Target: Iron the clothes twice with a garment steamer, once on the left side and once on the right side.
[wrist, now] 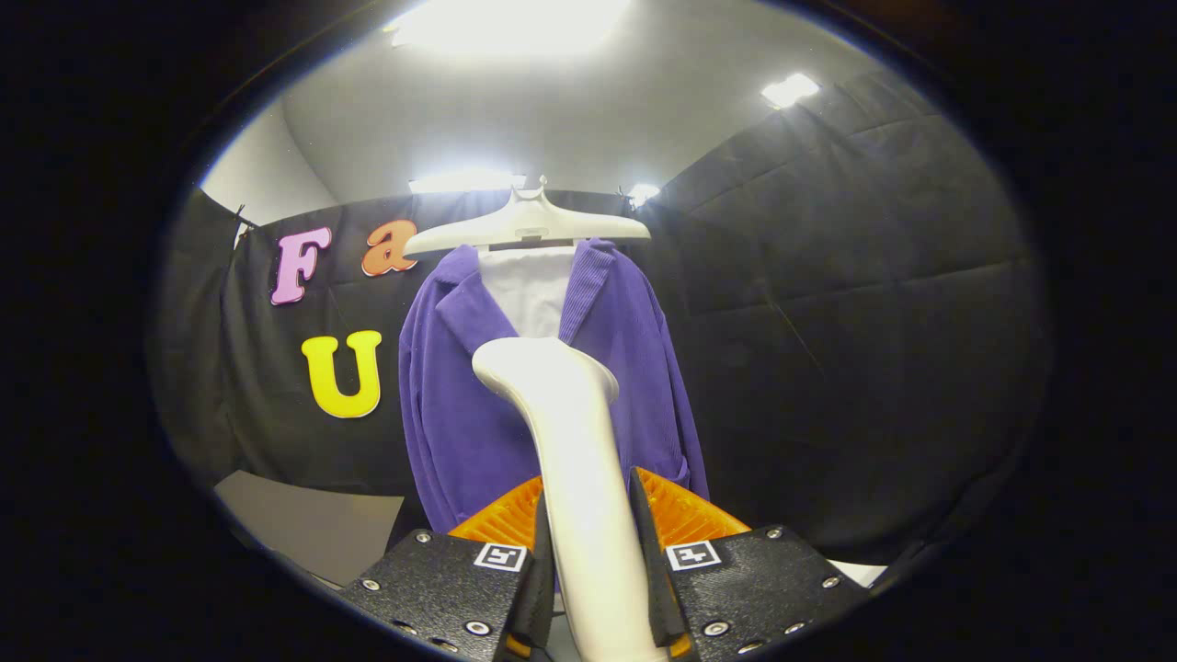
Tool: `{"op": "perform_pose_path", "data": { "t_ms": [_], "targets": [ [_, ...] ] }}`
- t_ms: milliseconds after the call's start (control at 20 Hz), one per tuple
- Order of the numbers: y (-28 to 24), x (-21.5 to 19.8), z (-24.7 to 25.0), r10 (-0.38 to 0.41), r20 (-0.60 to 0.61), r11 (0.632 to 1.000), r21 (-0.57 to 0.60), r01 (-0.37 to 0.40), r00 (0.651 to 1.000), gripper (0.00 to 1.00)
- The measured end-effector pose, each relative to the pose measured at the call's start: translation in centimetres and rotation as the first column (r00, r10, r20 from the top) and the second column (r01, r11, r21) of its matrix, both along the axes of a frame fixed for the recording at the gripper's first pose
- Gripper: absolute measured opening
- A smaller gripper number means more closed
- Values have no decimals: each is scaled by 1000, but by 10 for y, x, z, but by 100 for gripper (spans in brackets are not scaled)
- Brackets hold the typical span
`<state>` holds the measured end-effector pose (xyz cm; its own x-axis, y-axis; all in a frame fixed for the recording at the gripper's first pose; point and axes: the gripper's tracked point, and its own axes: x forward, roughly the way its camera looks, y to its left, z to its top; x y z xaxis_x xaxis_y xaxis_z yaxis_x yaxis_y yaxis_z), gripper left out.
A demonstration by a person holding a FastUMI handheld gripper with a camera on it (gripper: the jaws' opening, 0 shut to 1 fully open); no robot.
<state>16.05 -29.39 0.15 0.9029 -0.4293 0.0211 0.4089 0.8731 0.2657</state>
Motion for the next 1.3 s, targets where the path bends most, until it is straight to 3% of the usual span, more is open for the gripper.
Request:
{"op": "perform_pose_path", "data": {
  "t_ms": [300, 650, 1000, 1300],
  "targets": [
    [-52, 25, 50, -87, 140, 996, 18, 85, 986, 40],
    [-99, 62, 43, -193, 120, 981, 14, 193, 974, 40],
    [-87, 112, 35, -104, 85, 994, -35, 108, 991, 40],
    [-91, 118, 3, -117, 29, 993, -25, 118, 993, 40]
  ]
}}
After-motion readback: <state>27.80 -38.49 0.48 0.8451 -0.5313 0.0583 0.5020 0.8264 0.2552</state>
